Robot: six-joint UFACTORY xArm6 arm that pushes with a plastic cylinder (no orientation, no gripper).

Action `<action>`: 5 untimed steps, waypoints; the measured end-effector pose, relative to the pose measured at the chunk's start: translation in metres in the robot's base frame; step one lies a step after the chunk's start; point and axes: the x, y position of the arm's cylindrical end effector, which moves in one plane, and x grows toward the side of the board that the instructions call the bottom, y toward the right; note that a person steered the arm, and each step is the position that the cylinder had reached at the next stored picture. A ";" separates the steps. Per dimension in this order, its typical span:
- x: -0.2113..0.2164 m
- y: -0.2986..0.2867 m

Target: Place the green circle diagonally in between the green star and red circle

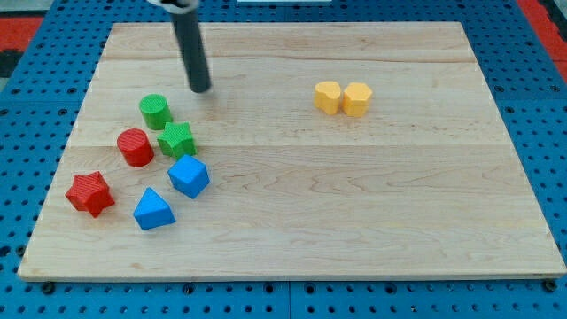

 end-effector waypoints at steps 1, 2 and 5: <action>0.047 -0.003; -0.007 -0.011; -0.048 -0.083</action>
